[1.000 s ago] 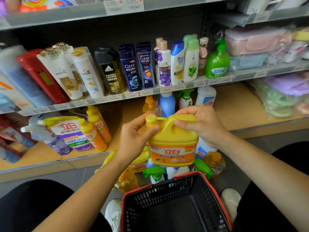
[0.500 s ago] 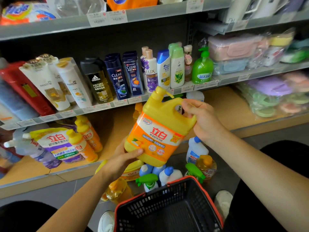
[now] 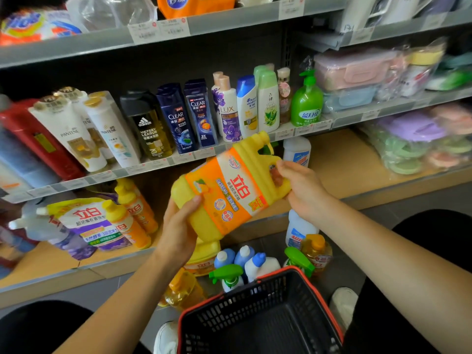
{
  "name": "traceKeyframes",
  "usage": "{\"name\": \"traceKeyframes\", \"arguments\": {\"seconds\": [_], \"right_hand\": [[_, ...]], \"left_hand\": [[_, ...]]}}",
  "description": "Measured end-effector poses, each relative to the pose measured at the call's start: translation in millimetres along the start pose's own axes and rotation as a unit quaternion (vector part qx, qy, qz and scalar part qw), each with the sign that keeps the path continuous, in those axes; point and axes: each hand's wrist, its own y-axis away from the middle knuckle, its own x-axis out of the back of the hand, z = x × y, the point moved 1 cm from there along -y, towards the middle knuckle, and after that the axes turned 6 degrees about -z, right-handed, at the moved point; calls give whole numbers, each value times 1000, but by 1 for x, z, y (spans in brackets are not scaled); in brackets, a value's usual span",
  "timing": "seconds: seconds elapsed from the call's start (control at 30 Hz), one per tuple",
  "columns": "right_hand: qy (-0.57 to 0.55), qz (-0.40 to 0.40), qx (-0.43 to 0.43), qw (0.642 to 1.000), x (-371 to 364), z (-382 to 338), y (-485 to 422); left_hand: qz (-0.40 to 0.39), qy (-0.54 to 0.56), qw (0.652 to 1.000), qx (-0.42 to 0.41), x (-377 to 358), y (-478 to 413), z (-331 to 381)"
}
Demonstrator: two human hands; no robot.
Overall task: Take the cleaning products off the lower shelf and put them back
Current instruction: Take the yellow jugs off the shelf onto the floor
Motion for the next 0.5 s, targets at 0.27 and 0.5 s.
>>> {"name": "traceKeyframes", "arguments": {"seconds": [0.27, 0.5], "right_hand": [[403, -130, 225, 877, -11, 4, 9], [485, -312, 146, 803, -16, 23, 15]], "left_hand": [[-10, -378, 914, -146, -1, 1, 18], [-135, -435, 881, -128, -11, 8, 18]]}}
